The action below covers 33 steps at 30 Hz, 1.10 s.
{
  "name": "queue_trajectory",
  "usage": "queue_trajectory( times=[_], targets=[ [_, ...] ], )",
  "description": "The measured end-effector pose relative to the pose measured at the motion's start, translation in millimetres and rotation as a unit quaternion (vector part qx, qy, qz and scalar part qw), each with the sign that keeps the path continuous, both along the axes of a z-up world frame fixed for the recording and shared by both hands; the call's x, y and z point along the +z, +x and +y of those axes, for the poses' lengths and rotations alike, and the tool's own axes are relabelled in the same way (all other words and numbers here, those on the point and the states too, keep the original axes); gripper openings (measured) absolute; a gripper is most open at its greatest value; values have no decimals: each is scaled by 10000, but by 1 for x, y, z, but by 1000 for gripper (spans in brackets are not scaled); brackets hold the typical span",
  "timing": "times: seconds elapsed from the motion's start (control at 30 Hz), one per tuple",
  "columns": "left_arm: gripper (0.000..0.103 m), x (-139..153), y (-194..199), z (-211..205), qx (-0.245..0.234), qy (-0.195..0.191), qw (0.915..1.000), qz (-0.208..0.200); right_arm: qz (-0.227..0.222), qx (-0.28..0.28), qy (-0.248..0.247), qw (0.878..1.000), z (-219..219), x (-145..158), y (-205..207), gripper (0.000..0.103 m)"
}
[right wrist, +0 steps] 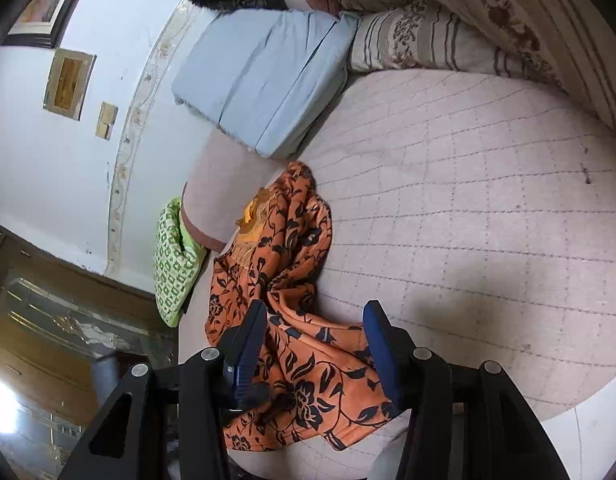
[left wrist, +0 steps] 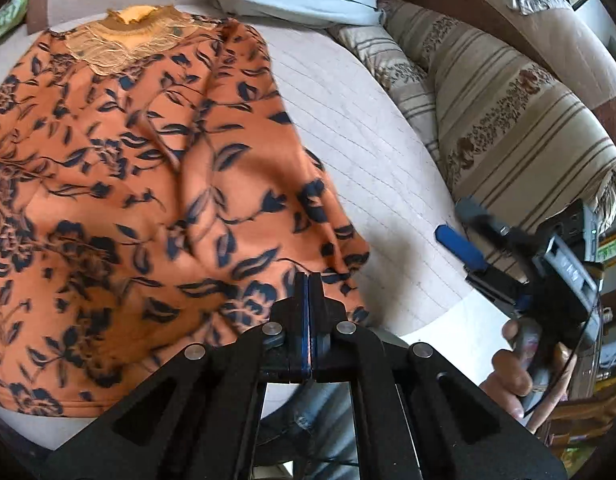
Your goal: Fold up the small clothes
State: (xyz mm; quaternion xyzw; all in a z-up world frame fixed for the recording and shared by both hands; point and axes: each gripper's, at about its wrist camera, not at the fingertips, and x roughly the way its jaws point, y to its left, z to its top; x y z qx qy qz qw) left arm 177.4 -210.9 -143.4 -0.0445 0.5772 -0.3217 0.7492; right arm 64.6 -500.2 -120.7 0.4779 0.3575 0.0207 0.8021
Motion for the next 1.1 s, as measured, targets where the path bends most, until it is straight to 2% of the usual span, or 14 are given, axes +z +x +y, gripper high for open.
queue_trajectory(
  times=[0.13, 0.33, 0.4, 0.43, 0.47, 0.5, 0.57, 0.63, 0.77, 0.87, 1.0, 1.03, 1.07, 1.1],
  targets=[
    [0, -19, 8, 0, 91, -108, 9984, 554, 338, 542, -67, 9979, 17, -18, 14, 49],
    [1, -31, 10, -3, 195, -83, 9964, 824, 1210, 1300, -444, 9831, 55, -51, 20, 49],
    [1, -30, 12, -2, 234, -71, 9961, 842, 1609, 1362, -792, 9743, 68, -61, 29, 40],
    [6, -28, 13, -1, 261, -31, 9963, 817, 1761, 1376, -909, 9705, 74, -65, 34, 29],
    [17, -28, 18, -5, 255, -32, 9964, 804, 1859, 1383, -975, 9679, 79, -67, 37, 14],
    [26, -26, 19, -1, 263, -37, 9965, 786, 1947, 1389, -1051, 9653, 83, -67, 38, 7],
    [62, -20, 24, 5, 341, -128, 9967, 724, 2025, 1389, -1280, 9609, 90, -59, 35, 2],
    [65, -17, 24, 7, 375, -271, 9964, 705, 1863, 1318, -1292, 9650, 93, -42, 24, 1],
    [65, -13, 25, 0, 244, -402, 9952, 856, 904, 1474, -1252, 9770, 109, 8, -1, 0],
    [65, -12, 24, -3, 225, -375, 9955, 845, 512, 1445, -1331, 9792, 110, 24, -6, 0],
    [65, -15, 21, 8, 347, -362, 9951, 854, 731, 1168, -733, 9877, 76, -12, -2, 3],
    [65, -17, 21, 10, 382, -360, 9945, 906, 755, 1124, -636, 9887, 70, -22, 0, 7],
    [65, -20, 22, 12, 416, -351, 9940, 953, 818, 1090, -615, 9888, 67, -30, -1, 21],
    [65, -22, 22, 13, 431, -344, 9937, 974, 910, 1078, -571, 9884, 63, -39, 2, 29]
  ],
)
